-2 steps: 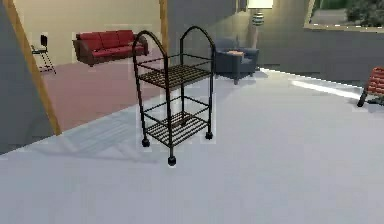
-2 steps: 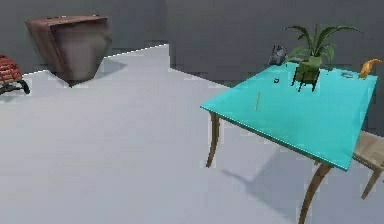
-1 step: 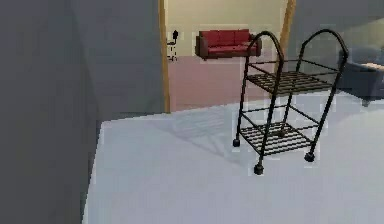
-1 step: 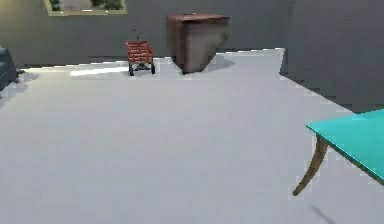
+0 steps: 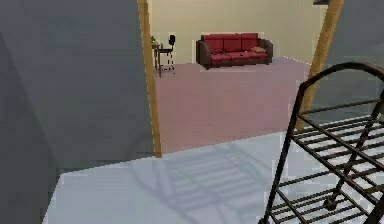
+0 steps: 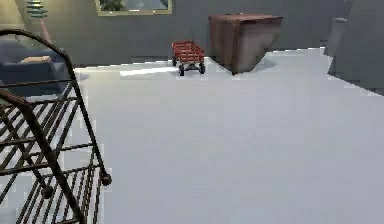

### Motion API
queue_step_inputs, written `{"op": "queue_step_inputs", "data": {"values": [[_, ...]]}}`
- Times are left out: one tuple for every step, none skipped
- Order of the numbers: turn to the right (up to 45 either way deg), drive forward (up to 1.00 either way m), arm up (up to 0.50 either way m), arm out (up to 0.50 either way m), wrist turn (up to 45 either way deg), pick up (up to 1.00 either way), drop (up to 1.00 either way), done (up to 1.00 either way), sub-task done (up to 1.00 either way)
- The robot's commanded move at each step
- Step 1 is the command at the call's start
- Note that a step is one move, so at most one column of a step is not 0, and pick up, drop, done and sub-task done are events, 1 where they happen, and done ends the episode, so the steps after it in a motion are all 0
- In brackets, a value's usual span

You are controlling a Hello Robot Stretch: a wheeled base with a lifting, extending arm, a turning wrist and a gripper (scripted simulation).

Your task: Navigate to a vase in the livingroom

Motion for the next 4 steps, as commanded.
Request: {"op": "queue_step_inputs", "data": {"values": [[0.0, 0.95, 0.00, 0.00, 0.0, 0.00, 0.00, 0.00, 0.00], [0.0, 1.00, 0.00, 0.00, 0.0, 0.00, 0.00, 0.00, 0.00], [9.0, 0.00, 0.00, 0.00, 0.0, 0.00, 0.00, 0.00, 0.00], [0.0, 0.15, 0.00, 0.00, 0.0, 0.00, 0.00, 0.00, 0.00]]}}
